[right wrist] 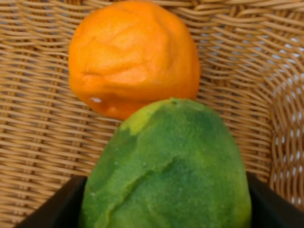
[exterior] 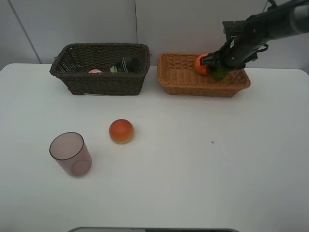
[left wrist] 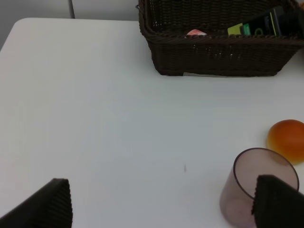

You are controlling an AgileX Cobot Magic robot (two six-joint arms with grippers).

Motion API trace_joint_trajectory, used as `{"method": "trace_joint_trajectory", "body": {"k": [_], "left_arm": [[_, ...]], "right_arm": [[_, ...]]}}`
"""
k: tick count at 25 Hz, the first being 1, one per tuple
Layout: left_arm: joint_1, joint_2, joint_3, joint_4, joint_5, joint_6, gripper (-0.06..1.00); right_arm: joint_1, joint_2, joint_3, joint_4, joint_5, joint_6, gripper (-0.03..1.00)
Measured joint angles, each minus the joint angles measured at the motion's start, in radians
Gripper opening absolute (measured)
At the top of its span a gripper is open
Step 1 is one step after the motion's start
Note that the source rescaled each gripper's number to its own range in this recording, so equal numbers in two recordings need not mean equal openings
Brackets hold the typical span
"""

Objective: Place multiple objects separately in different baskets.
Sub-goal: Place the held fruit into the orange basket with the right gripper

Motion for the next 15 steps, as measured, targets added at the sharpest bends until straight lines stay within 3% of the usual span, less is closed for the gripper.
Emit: {"method": "trace_joint_trajectory", "body": {"k": [11,14,15], "left_arm": [[0.000,0.000,0.000,0.000,0.000,0.000,0.98],[0.000,0.000,0.000,0.000,0.000,0.000,0.98],[0.000,0.000,0.000,0.000,0.000,0.000,0.98]], "right_arm": [[0.000,0.012,-0.001,0.000,-0.015,0.000,0.47],[0.000,0.012,-0.001,0.000,-0.015,0.000,0.64],[0.000,0.012,-0.001,-0.001,-0.017,0.000,0.81]]}}
